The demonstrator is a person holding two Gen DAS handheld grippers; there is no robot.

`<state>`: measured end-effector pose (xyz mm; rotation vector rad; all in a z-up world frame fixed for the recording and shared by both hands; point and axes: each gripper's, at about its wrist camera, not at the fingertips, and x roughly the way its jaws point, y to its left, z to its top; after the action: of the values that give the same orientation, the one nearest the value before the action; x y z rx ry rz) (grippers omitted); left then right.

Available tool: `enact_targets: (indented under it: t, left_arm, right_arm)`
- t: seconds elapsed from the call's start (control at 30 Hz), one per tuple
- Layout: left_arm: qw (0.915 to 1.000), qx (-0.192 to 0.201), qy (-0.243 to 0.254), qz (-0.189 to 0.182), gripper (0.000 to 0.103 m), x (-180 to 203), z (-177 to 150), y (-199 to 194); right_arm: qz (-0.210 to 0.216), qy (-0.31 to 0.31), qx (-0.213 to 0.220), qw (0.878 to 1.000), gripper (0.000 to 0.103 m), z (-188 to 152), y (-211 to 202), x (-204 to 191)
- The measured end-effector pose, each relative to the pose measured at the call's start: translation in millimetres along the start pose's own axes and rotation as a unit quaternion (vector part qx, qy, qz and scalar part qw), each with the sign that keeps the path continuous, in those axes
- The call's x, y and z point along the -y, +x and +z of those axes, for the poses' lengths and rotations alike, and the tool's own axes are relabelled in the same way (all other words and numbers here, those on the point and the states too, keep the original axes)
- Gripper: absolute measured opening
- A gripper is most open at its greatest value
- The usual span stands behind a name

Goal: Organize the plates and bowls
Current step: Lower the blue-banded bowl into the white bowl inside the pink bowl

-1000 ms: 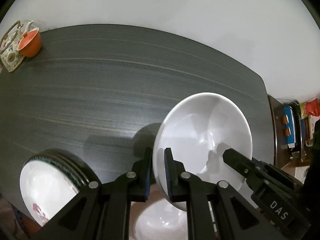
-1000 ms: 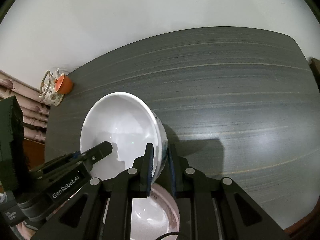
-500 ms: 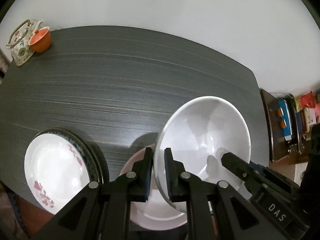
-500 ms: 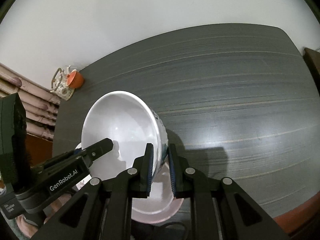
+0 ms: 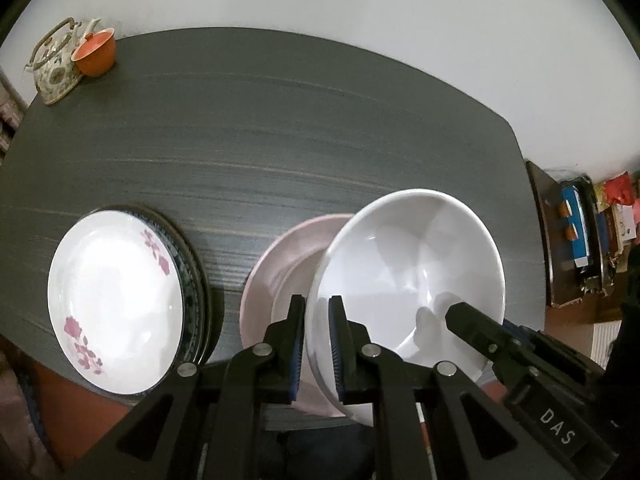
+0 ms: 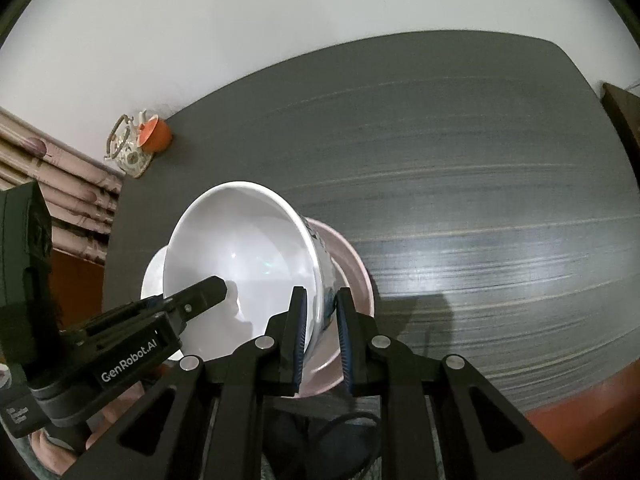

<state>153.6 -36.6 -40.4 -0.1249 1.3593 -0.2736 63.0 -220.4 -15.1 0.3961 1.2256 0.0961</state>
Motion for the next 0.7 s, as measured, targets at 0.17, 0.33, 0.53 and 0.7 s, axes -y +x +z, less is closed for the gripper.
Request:
enact_targets:
  t: [0.17,0.33,0.53,0.7]
  left_arm:
    - [1.0000,-0.007,-0.002,0.006,0.012,-0.4,-4.3,7.8]
    - [0.9998,-0.015,-0.001,0.011,0.012,-0.5,-5.1,14.0]
    - [0.9997,-0.021,-0.003,0.014,0.012,2.8,-5.0,21.2]
    - [0.9995,-0.024,-0.004,0.017,0.012,3.0,-3.6,26.1]
  right_arm:
    - [-0.001,0.003,-0.009,1.000,0.016,-8.5,4.5,3.1]
    - [-0.002,0.003,-0.016,1.000,0.016,-12.1,8.2,2.0]
    - [-0.003,0.006,-0.027,1.000,0.017,-10.8,17.1,2.5]
    - [-0.006,0.003,-0.032,0.999,0.017,-8.5,21.8,2.9]
